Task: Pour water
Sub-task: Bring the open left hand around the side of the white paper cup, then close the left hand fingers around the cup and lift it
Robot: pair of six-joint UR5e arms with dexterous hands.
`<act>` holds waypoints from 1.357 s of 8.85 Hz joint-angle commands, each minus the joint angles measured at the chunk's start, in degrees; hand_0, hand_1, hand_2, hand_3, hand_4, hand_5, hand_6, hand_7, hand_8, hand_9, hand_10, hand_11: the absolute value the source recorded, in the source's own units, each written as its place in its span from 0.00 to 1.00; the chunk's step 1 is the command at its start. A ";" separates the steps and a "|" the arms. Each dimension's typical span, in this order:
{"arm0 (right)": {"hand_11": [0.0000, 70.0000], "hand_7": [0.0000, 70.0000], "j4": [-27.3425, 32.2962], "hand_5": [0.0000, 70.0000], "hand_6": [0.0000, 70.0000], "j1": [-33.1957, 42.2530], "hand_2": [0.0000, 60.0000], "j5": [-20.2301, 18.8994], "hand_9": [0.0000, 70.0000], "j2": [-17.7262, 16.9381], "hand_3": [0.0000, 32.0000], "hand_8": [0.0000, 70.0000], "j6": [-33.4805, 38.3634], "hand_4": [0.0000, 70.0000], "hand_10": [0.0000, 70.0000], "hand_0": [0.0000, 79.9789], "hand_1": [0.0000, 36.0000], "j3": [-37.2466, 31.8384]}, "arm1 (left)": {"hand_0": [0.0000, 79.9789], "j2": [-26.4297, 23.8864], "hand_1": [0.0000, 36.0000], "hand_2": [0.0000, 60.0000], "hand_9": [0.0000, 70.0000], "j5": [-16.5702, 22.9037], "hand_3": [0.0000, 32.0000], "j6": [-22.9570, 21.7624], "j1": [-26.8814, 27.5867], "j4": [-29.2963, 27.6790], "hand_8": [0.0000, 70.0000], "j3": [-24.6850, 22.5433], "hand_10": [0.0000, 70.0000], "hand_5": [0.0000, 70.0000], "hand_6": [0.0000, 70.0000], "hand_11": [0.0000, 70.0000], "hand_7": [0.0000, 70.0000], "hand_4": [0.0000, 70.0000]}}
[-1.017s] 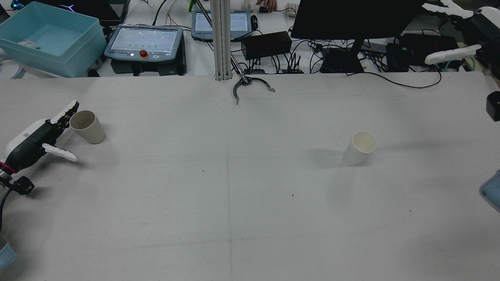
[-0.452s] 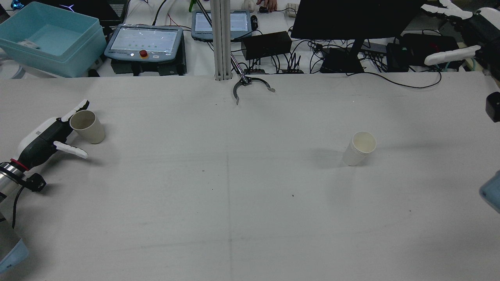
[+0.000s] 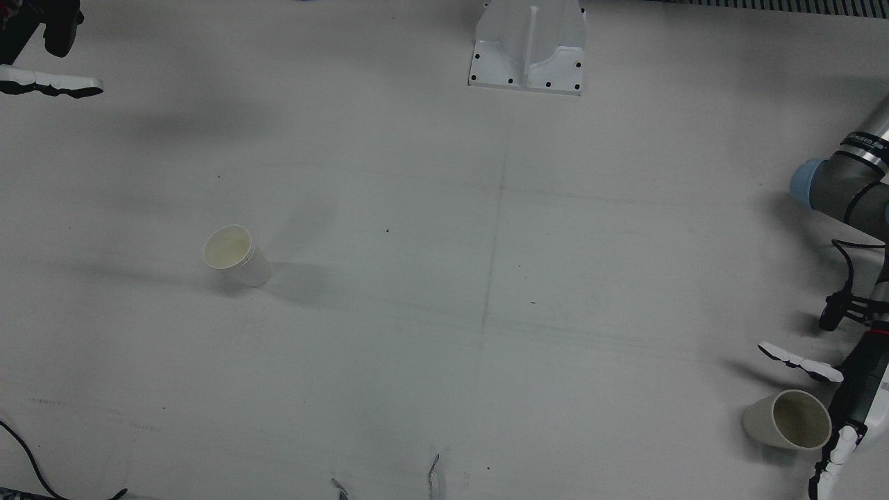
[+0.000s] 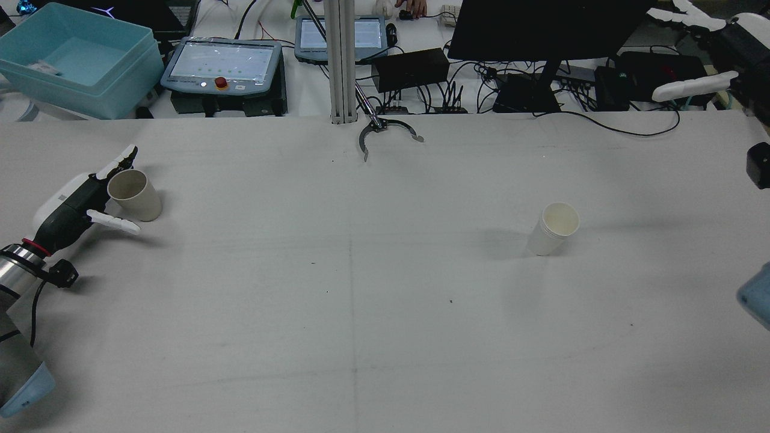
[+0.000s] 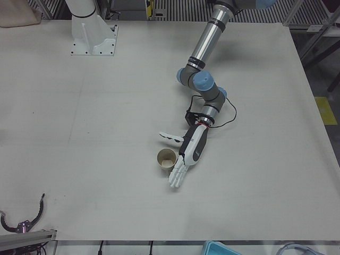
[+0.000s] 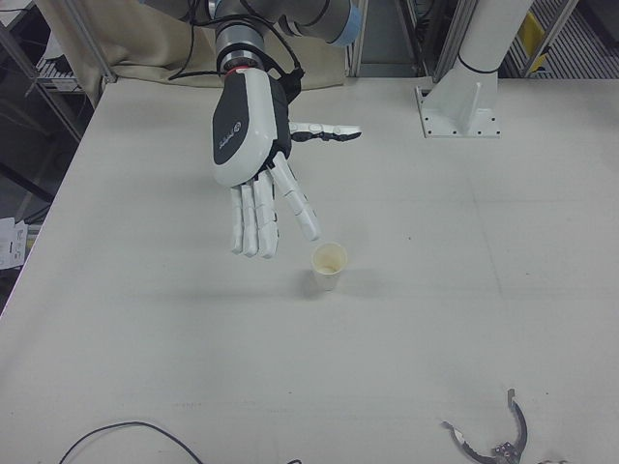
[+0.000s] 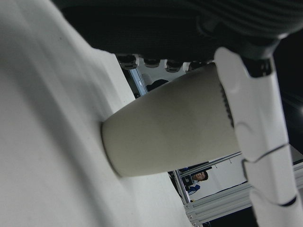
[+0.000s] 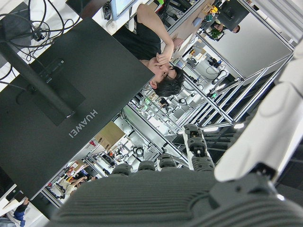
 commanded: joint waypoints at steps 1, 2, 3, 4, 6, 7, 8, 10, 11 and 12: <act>0.00 0.06 0.00 0.04 0.05 -0.22 0.06 -0.07 0.00 0.02 0.00 0.01 0.05 0.10 0.00 0.52 0.20 -0.01 | 0.65 -1.75 0.44 0.00 0.01 -0.80 0.00 0.19 0.09 0.50 0.00 0.74 0.02 0.00 0.00 0.06 0.04 0.09; 0.00 0.06 0.00 0.04 0.05 -0.39 0.06 0.01 0.01 0.02 0.00 0.01 -0.04 0.10 0.00 0.52 0.20 -0.10 | 0.65 -1.75 0.44 0.00 0.01 -0.80 0.00 0.19 0.09 0.93 0.00 1.17 0.02 0.00 0.00 0.06 0.05 0.10; 0.00 0.06 0.00 0.04 0.05 -0.66 0.06 0.02 0.01 0.02 0.00 0.01 -0.13 0.10 0.00 0.52 0.20 -0.18 | 0.65 -1.92 0.45 0.00 0.01 -0.98 0.00 0.11 0.09 0.85 0.00 2.57 0.02 0.00 0.00 0.06 0.05 0.09; 0.00 0.06 0.09 0.04 0.05 -0.57 0.06 0.02 0.01 -0.07 0.00 0.01 -0.30 0.10 0.00 0.52 0.20 -0.27 | 0.64 -1.84 0.44 0.00 0.01 -0.98 0.00 0.19 0.09 0.94 0.00 2.67 0.02 0.00 0.00 0.06 0.05 0.09; 0.00 0.07 0.00 0.04 0.06 -0.83 0.06 0.02 0.01 -0.07 0.00 0.02 -0.31 0.10 0.00 0.51 0.19 -0.27 | 0.65 -1.92 0.46 0.00 0.01 -0.98 0.00 0.11 0.09 1.03 0.00 2.94 0.02 0.00 0.00 0.06 0.05 0.09; 0.00 0.06 0.09 0.03 0.05 -0.84 0.07 0.02 0.02 -0.07 0.00 0.02 -0.31 0.10 0.00 0.51 0.19 -0.27 | 0.65 -2.36 0.49 0.00 0.01 -0.98 0.00 -0.07 -0.08 2.07 0.00 2.67 0.02 0.00 0.00 0.06 0.06 0.09; 0.00 0.07 0.00 0.04 0.06 -0.75 0.06 0.02 0.02 -0.16 0.00 0.02 -0.31 0.10 0.00 0.51 0.19 -0.27 | 0.67 -2.62 0.54 0.02 0.01 -0.98 0.00 -0.33 -0.17 2.95 0.00 2.50 0.03 0.06 0.00 0.07 0.06 0.10; 0.00 0.06 0.00 0.04 0.06 -0.66 0.06 0.02 0.02 -0.16 0.00 0.02 -0.31 0.10 0.00 0.51 0.18 -0.27 | 0.66 -3.06 0.54 0.11 0.00 -1.07 0.00 -0.42 -0.17 5.32 0.00 2.23 0.04 0.49 0.01 0.09 0.07 0.23; 0.00 0.06 0.09 0.03 0.05 -0.66 0.06 0.02 0.02 -0.16 0.00 0.02 -0.31 0.10 0.00 0.50 0.18 -0.27 | 0.63 -3.07 0.49 0.25 0.02 -1.07 0.00 -0.42 -0.26 6.29 0.00 1.71 0.06 0.74 0.04 0.10 0.11 0.36; 0.00 0.06 0.00 0.03 0.05 -0.83 0.06 0.02 0.02 -0.33 0.00 0.02 -0.31 0.09 0.00 0.50 0.18 -0.27 | 0.60 -3.07 0.46 0.41 0.04 -1.07 0.00 -0.42 -0.70 7.52 0.01 0.66 0.06 0.82 0.05 0.10 0.13 0.36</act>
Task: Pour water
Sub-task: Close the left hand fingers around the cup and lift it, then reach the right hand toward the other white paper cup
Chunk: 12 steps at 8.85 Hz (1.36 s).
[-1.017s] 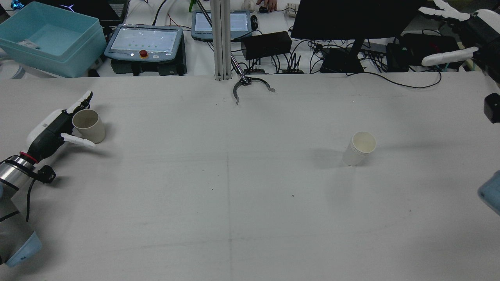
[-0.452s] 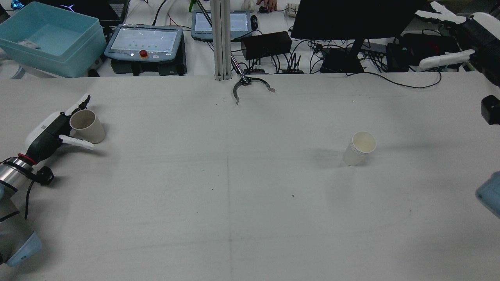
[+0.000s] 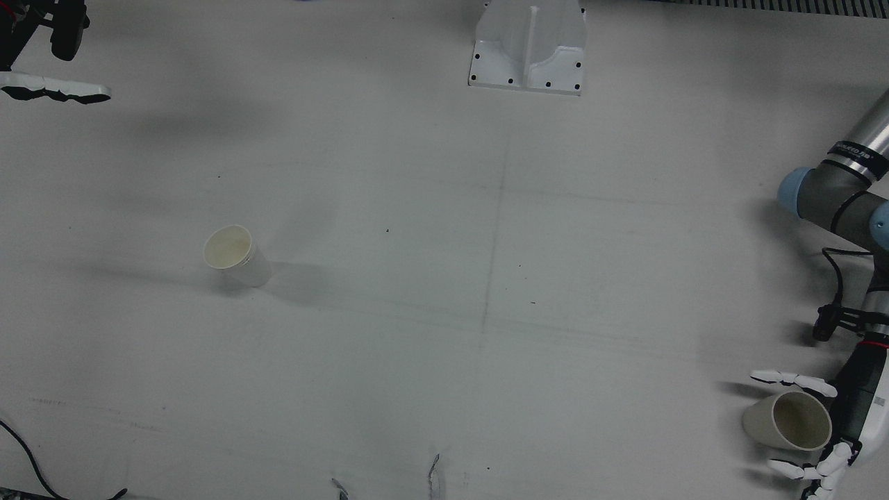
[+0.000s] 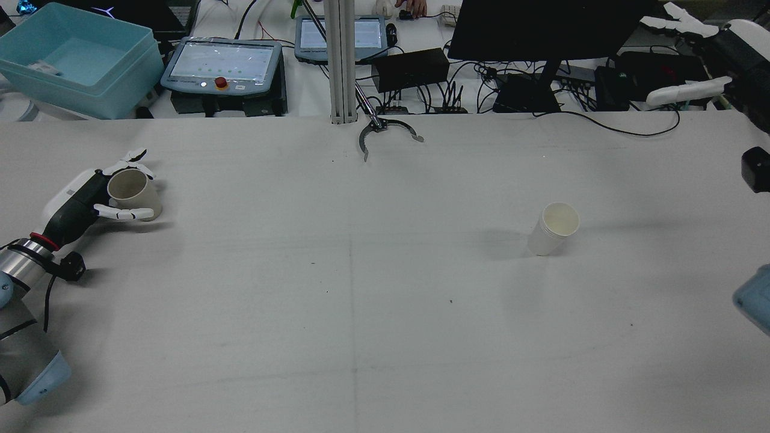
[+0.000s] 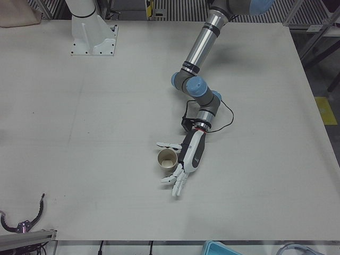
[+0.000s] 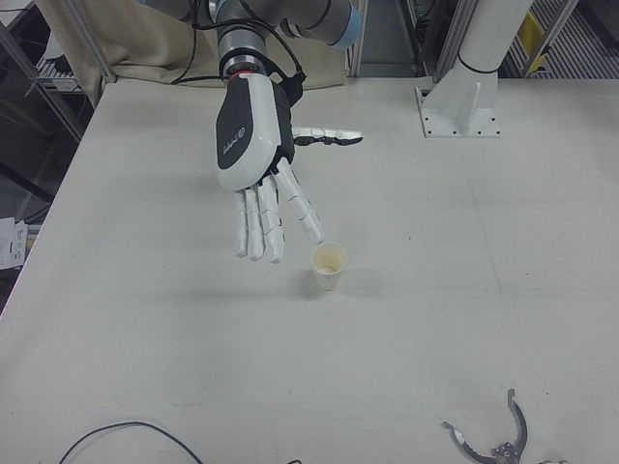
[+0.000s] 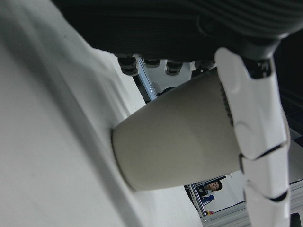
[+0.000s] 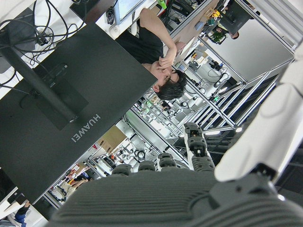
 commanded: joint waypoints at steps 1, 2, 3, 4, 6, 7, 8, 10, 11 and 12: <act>0.00 0.06 0.06 0.03 0.05 -0.22 0.05 0.00 0.01 -0.36 0.00 0.02 0.00 0.09 0.00 0.50 0.18 0.00 | 0.58 -0.11 0.75 1.00 0.07 -0.01 0.00 -0.49 -0.86 4.02 0.03 -2.26 0.08 0.90 0.06 0.13 0.16 0.37; 0.00 0.06 0.06 0.03 0.05 -0.31 0.06 0.00 0.02 -0.36 0.00 0.02 0.00 0.09 0.00 0.50 0.18 0.00 | 0.50 -0.11 1.00 1.00 0.10 -0.01 0.00 -1.71 -1.03 5.43 0.05 -2.44 0.10 0.93 0.08 0.17 0.18 0.39; 0.00 0.06 0.06 0.04 0.05 -0.40 0.06 0.00 0.02 -0.27 0.00 0.02 0.00 0.09 0.00 0.50 0.18 0.00 | 0.54 -0.11 1.00 1.00 0.12 0.16 0.00 -2.94 -1.30 5.53 0.07 -2.61 0.12 1.00 0.09 0.20 0.18 0.42; 0.00 0.06 0.06 0.04 0.05 -0.57 0.06 0.00 0.01 -0.19 0.00 0.02 0.00 0.09 0.00 0.50 0.18 -0.09 | 0.57 0.15 1.00 1.00 0.12 0.16 0.00 -5.31 -1.39 7.36 0.07 -4.97 0.12 1.00 0.09 0.22 0.18 0.43; 0.00 0.07 9.03 0.04 0.06 -3.37 0.08 1.31 0.02 0.17 0.00 0.02 -0.62 0.10 0.00 0.51 0.20 -10.56 | 0.49 0.68 1.00 1.00 0.10 0.25 0.00 -6.73 -1.48 12.09 0.05 -13.03 0.11 0.91 0.07 0.18 0.17 0.44; 0.01 0.08 19.99 0.04 0.06 -4.69 0.09 2.88 0.03 -0.27 0.00 0.03 -0.36 0.10 0.00 0.51 0.20 -18.81 | 0.49 0.77 1.00 1.00 0.09 0.34 0.00 -6.91 -1.65 13.60 0.04 -14.99 0.10 0.93 0.07 0.18 0.16 0.43; 0.01 0.04 24.27 0.02 0.04 -5.14 0.08 5.25 0.03 -0.36 0.00 0.03 -0.09 0.08 0.00 0.51 0.20 -21.94 | 0.47 0.77 1.00 1.00 0.08 0.43 0.00 -8.48 -2.87 14.92 0.03 -15.10 0.09 0.89 0.06 0.17 0.16 0.43; 0.01 0.01 25.46 0.02 0.02 -10.47 0.07 12.36 0.01 -1.50 0.00 0.03 5.49 0.06 0.00 0.54 0.24 -22.24 | 0.47 0.94 1.00 1.00 0.08 0.87 0.00 -8.93 -4.37 15.98 0.03 -15.88 0.09 0.91 0.07 0.16 0.16 0.42; 0.03 0.00 25.46 0.00 0.00 -15.64 0.05 16.83 0.02 -3.42 0.00 0.03 9.19 0.03 0.01 0.52 0.22 -22.06 | 0.47 1.03 1.00 1.00 0.08 0.87 0.00 -8.85 -4.20 17.04 0.03 -15.89 0.09 0.90 0.07 0.16 0.16 0.42; 0.01 0.00 25.55 0.00 0.00 -20.56 0.02 21.66 0.01 -6.39 0.00 0.02 12.01 0.00 0.00 0.50 0.19 -21.97 | 0.47 1.03 1.00 1.00 0.08 0.87 0.00 -8.76 -4.20 17.39 0.03 -15.80 0.09 0.90 0.07 0.16 0.16 0.42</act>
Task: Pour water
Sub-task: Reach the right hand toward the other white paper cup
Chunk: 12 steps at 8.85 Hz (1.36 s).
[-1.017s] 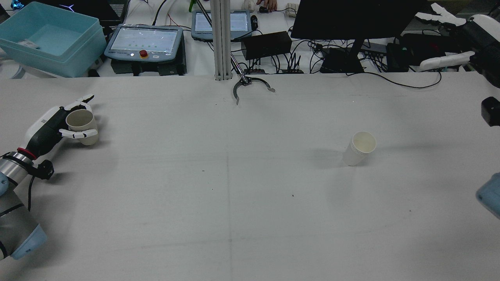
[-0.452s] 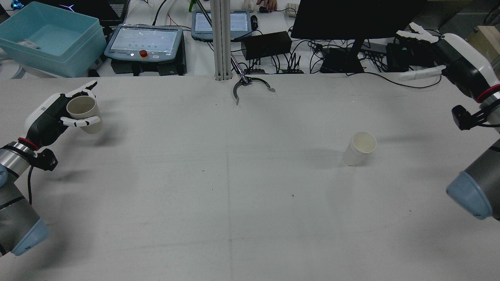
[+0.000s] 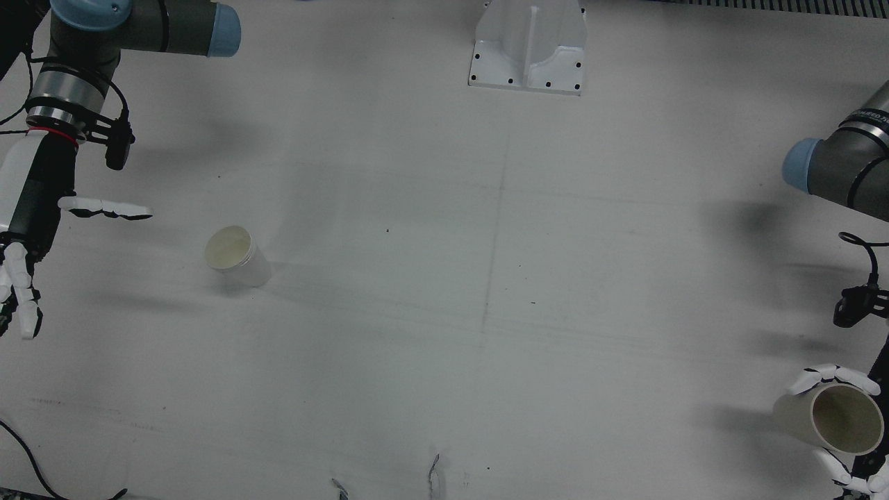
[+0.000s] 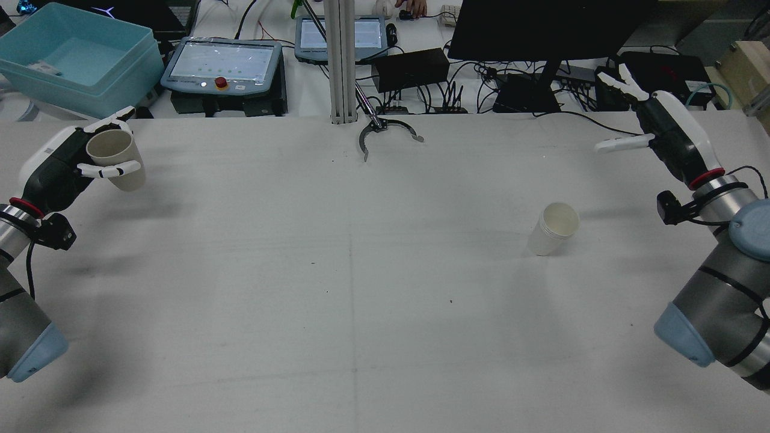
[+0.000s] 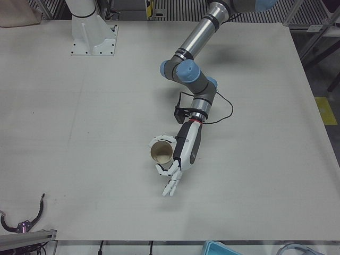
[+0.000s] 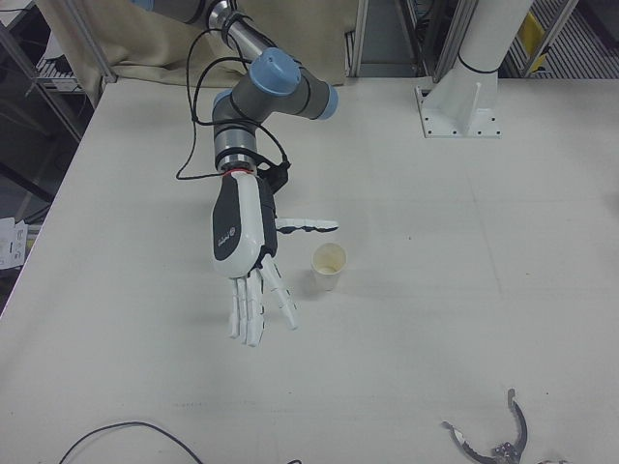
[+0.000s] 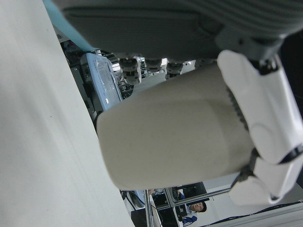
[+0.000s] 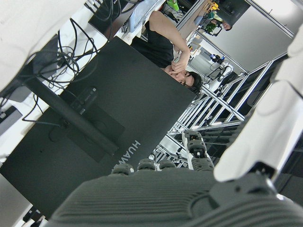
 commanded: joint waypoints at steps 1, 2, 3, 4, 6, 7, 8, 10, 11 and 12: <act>0.00 0.00 1.43 0.00 0.00 -12.79 0.00 12.75 0.00 -6.35 0.00 0.02 8.29 0.00 0.00 0.50 0.19 -0.51 | 0.46 0.01 1.00 1.00 0.08 0.09 0.00 0.08 -0.14 2.23 0.03 -0.13 0.09 0.88 0.06 0.16 0.16 0.42; 0.00 0.00 4.31 0.00 0.00 -13.86 0.00 13.39 0.00 -7.41 0.00 0.01 8.39 0.00 0.00 0.46 0.16 -1.29 | 0.45 0.01 1.00 1.00 0.08 0.09 0.00 0.25 -0.14 2.58 0.03 -0.04 0.09 0.86 0.06 0.16 0.15 0.42; 0.00 0.00 6.51 0.00 0.00 -14.48 0.01 13.66 0.00 -8.73 0.00 0.01 10.14 0.00 0.00 0.42 0.14 -2.95 | 0.46 -0.07 1.00 1.00 0.08 0.09 0.00 -0.09 -0.49 2.76 0.03 -1.17 0.09 0.87 0.06 0.16 0.16 0.42; 0.00 0.00 7.23 0.00 0.00 -15.09 0.01 13.66 0.00 -9.70 0.00 0.01 12.85 0.00 0.00 0.41 0.14 -4.71 | 0.46 0.36 1.00 1.00 0.08 0.09 0.00 -0.10 -0.49 4.16 0.03 -3.71 0.09 0.86 0.07 0.16 0.16 0.42; 0.00 0.00 10.46 0.00 0.00 -16.15 0.02 15.92 0.00 -8.57 0.00 0.01 13.23 0.00 0.00 0.43 0.15 -8.66 | 0.47 0.45 1.00 1.00 0.08 0.17 0.00 -0.10 -0.49 4.43 0.03 -3.91 0.09 0.86 0.06 0.16 0.15 0.42; 0.00 0.00 12.92 0.00 0.00 -20.94 0.03 23.17 0.00 -8.13 0.00 0.02 13.58 0.00 0.00 0.44 0.16 -11.38 | 0.47 0.63 1.00 1.00 0.08 0.09 0.00 -0.18 -0.84 4.52 0.03 -4.26 0.09 0.86 0.06 0.16 0.16 0.42; 0.00 0.00 14.25 0.00 0.00 -24.99 0.03 28.20 0.00 -7.95 0.00 0.02 15.06 0.00 0.00 0.46 0.17 -13.41 | 0.48 0.71 1.00 1.00 0.08 0.09 0.00 -0.19 -1.28 4.70 0.03 -4.78 0.09 0.86 0.06 0.16 0.16 0.43; 0.00 0.00 14.09 0.00 0.00 -26.70 0.05 29.22 0.00 -4.71 0.00 0.02 15.25 0.00 0.00 0.49 0.20 -13.52 | 0.48 1.15 1.00 1.00 0.08 0.26 0.00 -0.19 -2.07 4.78 0.03 -5.57 0.09 0.85 0.06 0.16 0.15 0.43; 0.00 0.00 14.00 0.00 0.00 -26.79 0.06 29.31 0.00 -4.78 0.00 0.01 14.99 0.00 0.00 0.50 0.21 -13.69 | 0.48 2.03 1.00 1.00 0.07 0.26 0.00 -0.19 -2.07 4.78 0.03 -6.19 0.09 0.85 0.06 0.16 0.15 0.43; 0.00 0.00 13.66 0.00 0.00 -26.62 0.06 29.31 0.00 -5.05 0.00 0.01 14.81 0.00 0.00 0.51 0.22 -14.39 | 0.48 2.38 1.00 1.00 0.07 0.26 0.00 -0.19 -2.07 4.78 0.03 -6.19 0.09 0.85 0.06 0.16 0.15 0.43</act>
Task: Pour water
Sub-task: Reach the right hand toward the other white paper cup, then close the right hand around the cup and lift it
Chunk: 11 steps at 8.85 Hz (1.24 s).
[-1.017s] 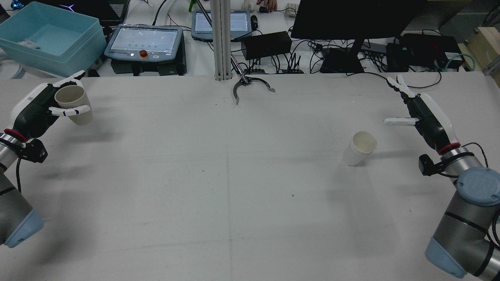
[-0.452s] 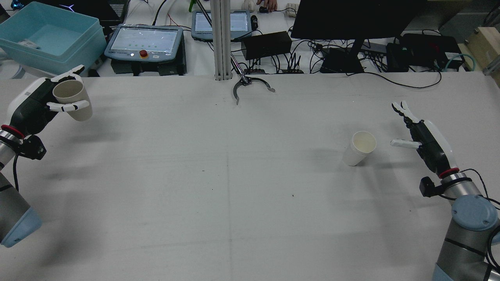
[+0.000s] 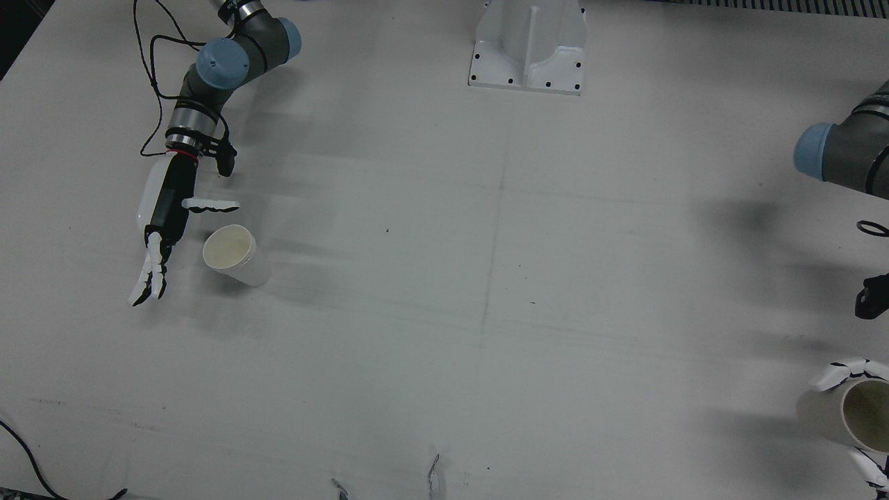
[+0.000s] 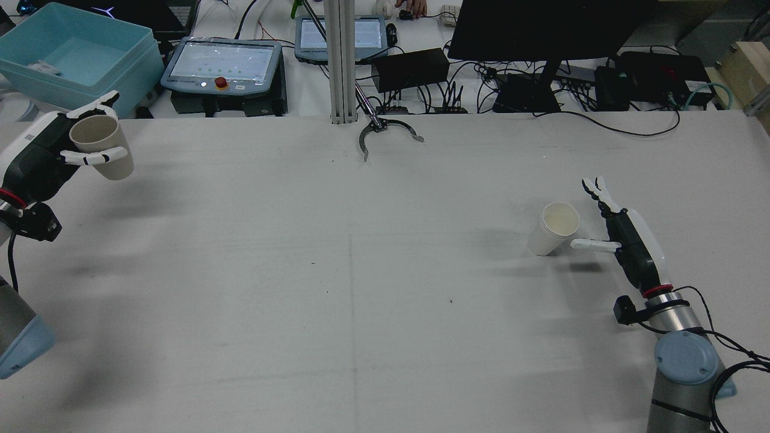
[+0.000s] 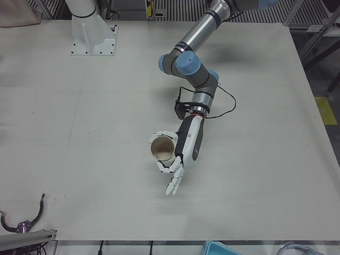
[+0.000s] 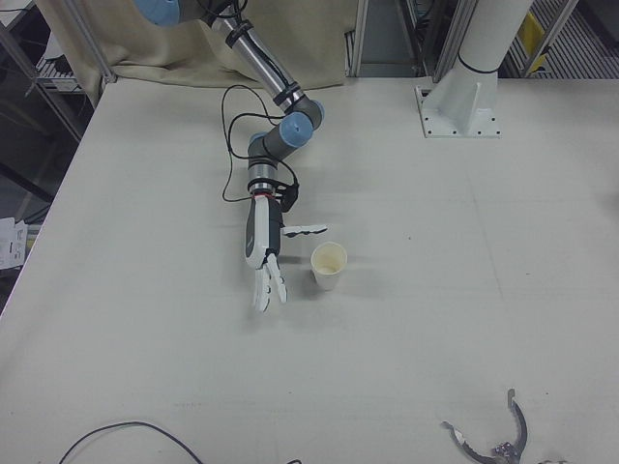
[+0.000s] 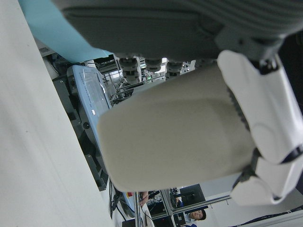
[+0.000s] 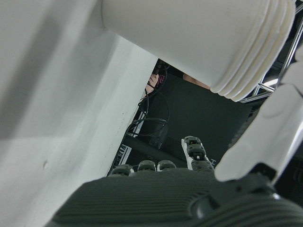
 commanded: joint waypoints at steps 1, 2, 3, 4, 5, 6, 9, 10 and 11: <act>0.01 0.00 -0.14 0.00 0.00 -0.17 0.06 0.67 0.00 0.55 0.00 0.01 -0.19 0.00 0.00 0.51 0.24 -3.01 | 0.48 1.07 1.00 1.00 0.07 0.04 0.00 0.00 -0.22 0.04 0.03 -0.79 0.09 0.85 0.06 0.16 0.15 0.43; 0.01 0.00 -0.05 0.00 0.00 -0.43 0.06 0.58 0.00 1.77 0.00 0.01 -0.18 0.00 0.00 0.52 0.24 -4.33 | 0.48 1.15 1.00 1.00 0.08 0.04 0.00 0.00 -0.22 0.04 0.03 -0.87 0.09 0.85 0.06 0.16 0.15 0.43; 0.01 0.00 -0.13 0.00 0.00 -0.43 0.07 0.58 0.00 3.70 0.00 0.01 -0.18 0.00 0.00 0.51 0.24 -5.48 | 0.48 1.33 1.00 1.00 0.08 0.04 0.00 0.00 -0.22 0.04 0.03 -0.87 0.09 0.85 0.06 0.16 0.15 0.43; 0.01 0.00 -0.13 0.00 0.00 -0.52 0.07 0.50 0.00 5.02 0.00 0.01 -0.53 0.00 0.00 0.51 0.24 -5.58 | 0.48 1.42 1.00 1.00 0.08 0.04 0.00 0.00 -0.22 0.04 0.03 -0.96 0.09 0.85 0.06 0.16 0.15 0.43; 0.01 0.00 -0.13 0.00 0.00 -0.61 0.08 0.49 0.00 6.08 0.00 0.01 -1.06 0.00 0.00 0.51 0.24 -5.58 | 0.49 1.50 1.00 1.00 0.08 0.04 0.00 -0.09 -0.22 0.04 0.03 -0.96 0.09 0.85 0.06 0.16 0.15 0.43; 0.01 0.00 -0.13 0.00 0.00 -0.70 0.08 0.49 0.00 7.05 0.00 0.01 -2.02 0.00 0.00 0.52 0.25 -5.58 | 0.49 1.85 1.00 1.00 0.07 0.04 0.00 -0.18 -0.22 0.04 0.03 -0.96 0.09 0.85 0.06 0.16 0.15 0.42; 0.01 0.00 -0.13 0.00 0.00 -1.39 0.09 0.49 0.00 7.76 0.00 0.01 -2.82 0.00 0.00 0.53 0.26 -5.58 | 0.49 3.00 1.00 1.00 0.07 0.04 0.00 -0.09 -0.22 -0.05 0.03 -1.40 0.09 0.83 0.06 0.16 0.14 0.42; 0.01 0.00 -0.13 0.00 0.00 -1.57 0.10 0.49 0.00 7.85 0.00 0.01 -2.73 0.00 0.00 0.53 0.26 -5.58 | 0.49 3.00 1.00 1.00 0.07 0.04 0.00 -0.09 -0.13 -0.05 0.03 -1.32 0.09 0.83 0.06 0.16 0.14 0.42; 0.02 0.00 0.04 0.00 0.00 -1.66 0.10 0.49 0.01 8.63 0.00 0.02 -2.82 0.01 0.00 0.53 0.26 -5.58 | 0.49 3.00 1.00 1.00 0.07 0.04 0.00 -0.09 -0.22 -0.05 0.03 -1.31 0.09 0.84 0.06 0.16 0.14 0.42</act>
